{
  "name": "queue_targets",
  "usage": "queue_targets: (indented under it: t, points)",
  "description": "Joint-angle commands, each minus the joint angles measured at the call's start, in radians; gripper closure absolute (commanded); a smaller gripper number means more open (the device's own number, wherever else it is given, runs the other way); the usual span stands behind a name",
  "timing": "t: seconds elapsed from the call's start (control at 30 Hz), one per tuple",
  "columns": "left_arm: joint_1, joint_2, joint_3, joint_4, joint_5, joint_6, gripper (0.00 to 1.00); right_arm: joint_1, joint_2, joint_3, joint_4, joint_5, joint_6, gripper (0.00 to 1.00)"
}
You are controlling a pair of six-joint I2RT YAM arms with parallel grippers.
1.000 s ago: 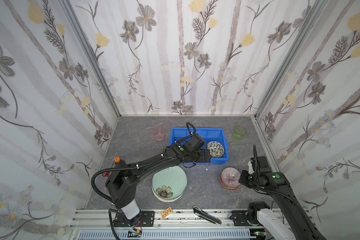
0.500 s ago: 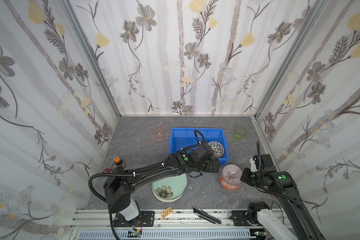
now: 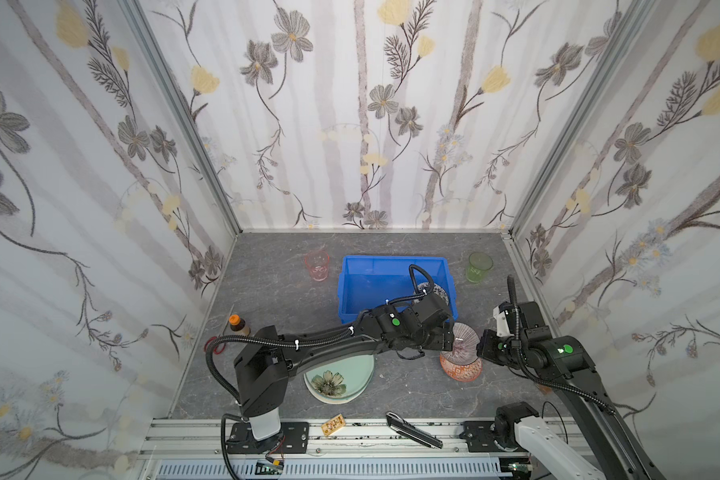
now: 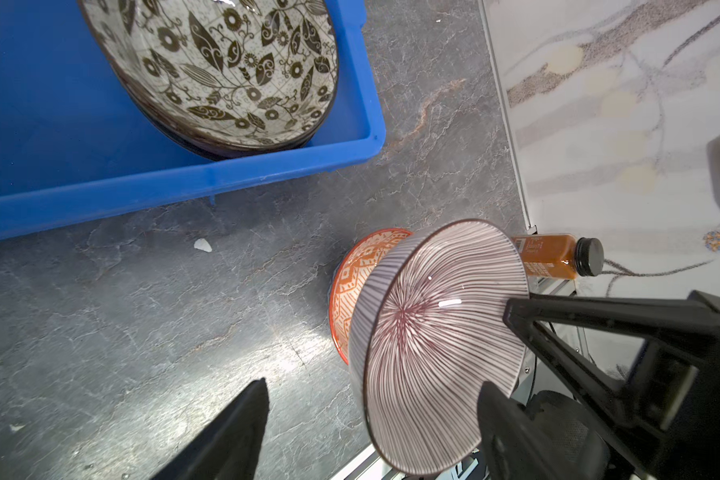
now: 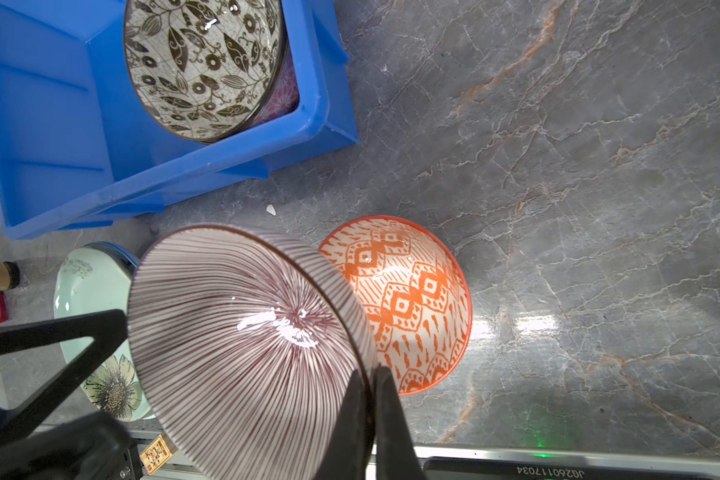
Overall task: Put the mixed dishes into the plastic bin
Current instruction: 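Reach the left gripper to the striped bowl rim and grasp it beside the right gripper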
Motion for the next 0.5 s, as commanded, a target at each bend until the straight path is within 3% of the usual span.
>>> queue_targets:
  t: [0.0,0.27,0.47]
  points:
    - [-0.006,0.017,0.014,0.013,-0.030,-0.017,0.26,0.011,0.008,0.017,0.059,-0.021,0.018,0.95]
    - [-0.026,0.044,0.019,0.013,-0.047,-0.042,0.57,0.021,0.001,0.013,0.064,-0.020,0.012,0.95]
    - [-0.033,0.066,0.040,0.011,-0.049,-0.054,0.73,0.023,-0.012,-0.001,0.066,-0.021,0.002,0.95]
